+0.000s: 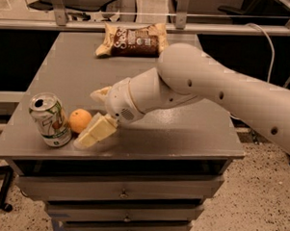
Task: Move orange near 7up can
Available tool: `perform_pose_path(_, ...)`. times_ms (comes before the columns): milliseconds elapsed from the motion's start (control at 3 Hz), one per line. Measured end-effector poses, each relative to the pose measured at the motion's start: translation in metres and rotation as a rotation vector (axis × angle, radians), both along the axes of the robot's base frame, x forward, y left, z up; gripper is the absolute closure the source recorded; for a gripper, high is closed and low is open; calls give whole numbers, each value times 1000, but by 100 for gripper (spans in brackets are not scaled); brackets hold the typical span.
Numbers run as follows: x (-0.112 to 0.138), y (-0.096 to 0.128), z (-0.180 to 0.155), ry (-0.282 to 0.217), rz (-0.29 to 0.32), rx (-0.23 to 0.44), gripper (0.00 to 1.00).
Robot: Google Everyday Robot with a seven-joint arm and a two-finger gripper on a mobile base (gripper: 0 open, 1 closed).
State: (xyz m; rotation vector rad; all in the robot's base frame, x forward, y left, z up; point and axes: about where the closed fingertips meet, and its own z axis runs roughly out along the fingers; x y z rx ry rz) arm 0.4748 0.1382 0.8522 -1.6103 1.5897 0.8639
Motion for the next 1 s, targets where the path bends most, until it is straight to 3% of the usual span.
perform_pose_path(333,0,-1,0,-1,0,-1,0)
perform_pose_path(667,22,-30,-1,-17,-24,-19,0)
perform_pose_path(1000,55,-96,-4,-26,-80,-2,0)
